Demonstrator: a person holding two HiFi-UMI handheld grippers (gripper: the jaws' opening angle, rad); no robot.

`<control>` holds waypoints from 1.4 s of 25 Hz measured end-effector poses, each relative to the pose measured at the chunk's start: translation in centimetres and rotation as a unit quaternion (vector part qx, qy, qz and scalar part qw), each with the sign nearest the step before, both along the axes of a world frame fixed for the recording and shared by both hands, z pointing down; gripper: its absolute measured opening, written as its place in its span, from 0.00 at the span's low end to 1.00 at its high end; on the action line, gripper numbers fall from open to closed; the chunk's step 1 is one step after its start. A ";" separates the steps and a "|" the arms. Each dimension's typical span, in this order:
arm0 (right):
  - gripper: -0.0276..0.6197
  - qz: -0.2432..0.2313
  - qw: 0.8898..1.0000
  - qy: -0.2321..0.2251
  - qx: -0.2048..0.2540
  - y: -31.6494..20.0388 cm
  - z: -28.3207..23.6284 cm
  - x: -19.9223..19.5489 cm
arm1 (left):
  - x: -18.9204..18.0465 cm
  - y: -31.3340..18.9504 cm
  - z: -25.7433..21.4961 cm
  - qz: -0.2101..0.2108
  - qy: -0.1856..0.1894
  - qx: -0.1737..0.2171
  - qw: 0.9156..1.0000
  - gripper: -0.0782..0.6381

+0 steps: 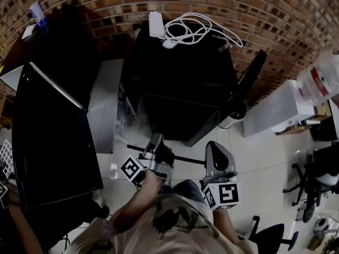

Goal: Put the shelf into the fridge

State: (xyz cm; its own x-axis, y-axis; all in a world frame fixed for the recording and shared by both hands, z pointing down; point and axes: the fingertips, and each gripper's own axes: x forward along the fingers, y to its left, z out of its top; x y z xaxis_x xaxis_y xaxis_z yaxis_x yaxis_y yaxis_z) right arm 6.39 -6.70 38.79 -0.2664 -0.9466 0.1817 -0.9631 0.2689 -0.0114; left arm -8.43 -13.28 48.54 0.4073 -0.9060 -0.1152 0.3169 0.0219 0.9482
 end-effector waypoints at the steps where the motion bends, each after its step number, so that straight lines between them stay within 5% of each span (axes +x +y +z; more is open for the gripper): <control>1: 0.04 0.001 1.000 0.000 -0.001 -0.1 0.1 0.2 | 0.1 -0.2 0.2 0.000 -0.001 0.000 1.000 0.14; 35: 0.04 -0.052 0.998 0.006 -0.035 -7.2 5.5 3.8 | 2.5 -8.6 7.1 -0.066 -0.029 -0.004 0.997 0.14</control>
State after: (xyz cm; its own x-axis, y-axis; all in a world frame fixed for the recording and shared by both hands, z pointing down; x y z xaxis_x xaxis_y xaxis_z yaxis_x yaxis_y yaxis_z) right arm 10.15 -13.89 44.26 -0.3594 -0.8992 0.2493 -0.9304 0.3658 -0.0220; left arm -5.90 -21.91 55.62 0.2902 -0.9530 -0.0867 0.2618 -0.0080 0.9651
